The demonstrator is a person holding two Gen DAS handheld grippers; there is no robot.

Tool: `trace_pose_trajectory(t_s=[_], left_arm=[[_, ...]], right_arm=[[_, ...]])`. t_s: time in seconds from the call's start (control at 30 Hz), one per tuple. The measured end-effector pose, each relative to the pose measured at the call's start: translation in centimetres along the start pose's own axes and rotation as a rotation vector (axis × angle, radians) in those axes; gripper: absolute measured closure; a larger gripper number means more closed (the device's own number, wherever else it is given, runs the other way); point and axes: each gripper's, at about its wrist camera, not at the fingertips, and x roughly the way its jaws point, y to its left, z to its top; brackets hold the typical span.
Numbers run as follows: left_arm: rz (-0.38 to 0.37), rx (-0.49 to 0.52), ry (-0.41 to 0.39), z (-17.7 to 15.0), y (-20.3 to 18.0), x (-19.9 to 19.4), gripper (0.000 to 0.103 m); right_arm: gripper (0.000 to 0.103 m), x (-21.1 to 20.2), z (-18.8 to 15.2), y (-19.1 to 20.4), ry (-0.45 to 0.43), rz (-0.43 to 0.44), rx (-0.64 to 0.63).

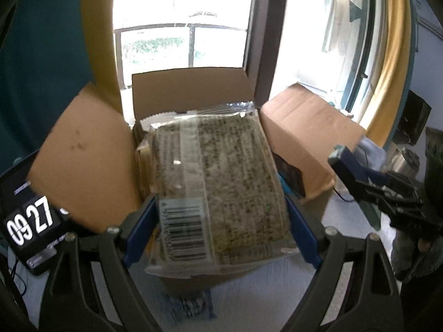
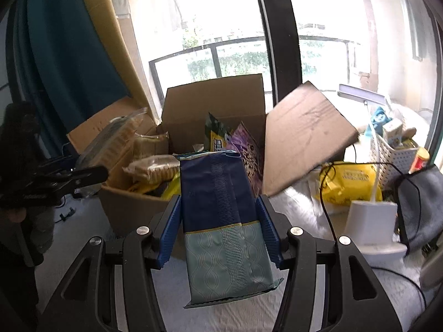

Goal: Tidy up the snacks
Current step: 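Lift both held packets and carry them over the cardboard box, then open both grippers to drop the blue packet and cracker bag into the box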

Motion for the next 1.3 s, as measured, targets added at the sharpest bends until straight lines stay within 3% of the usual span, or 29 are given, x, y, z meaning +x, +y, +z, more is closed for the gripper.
trace_pose_trajectory(t_s=[0.1, 0.23, 0.47, 0.83, 1.1, 1.3], left_arm=[[-0.005, -0.005, 0.013, 1.5, 0.1, 1.9, 0.014], [0.053, 0.043, 0.037, 3.5, -0.4, 5.0, 0.014], [0.14, 0.046, 0.006, 5.2, -0.1, 6.7, 0.009], [0.193, 0.002, -0.15, 3.9, 1.8, -0.2, 0.008], [0.236, -0.053, -0.218, 1.5, 4.7, -5.4, 0.008], [0.278, -0.109, -0.226, -0.8, 7.1, -7.9, 0.008]], right_arm=[[0.046, 1.2, 0.7, -0.1, -0.002, 0.013, 0.002], [0.046, 2.7, 1.6, -0.4, -0.004, 0.019, 0.013], [0.046, 4.3, 3.2, -0.7, -0.007, -0.005, -0.007], [0.046, 6.2, 6.1, 1.9, -0.031, 0.01, -0.063], [0.046, 10.1, 9.8, 5.4, -0.039, 0.055, -0.068], [0.046, 12.7, 11.4, 7.7, -0.027, 0.065, -0.044]])
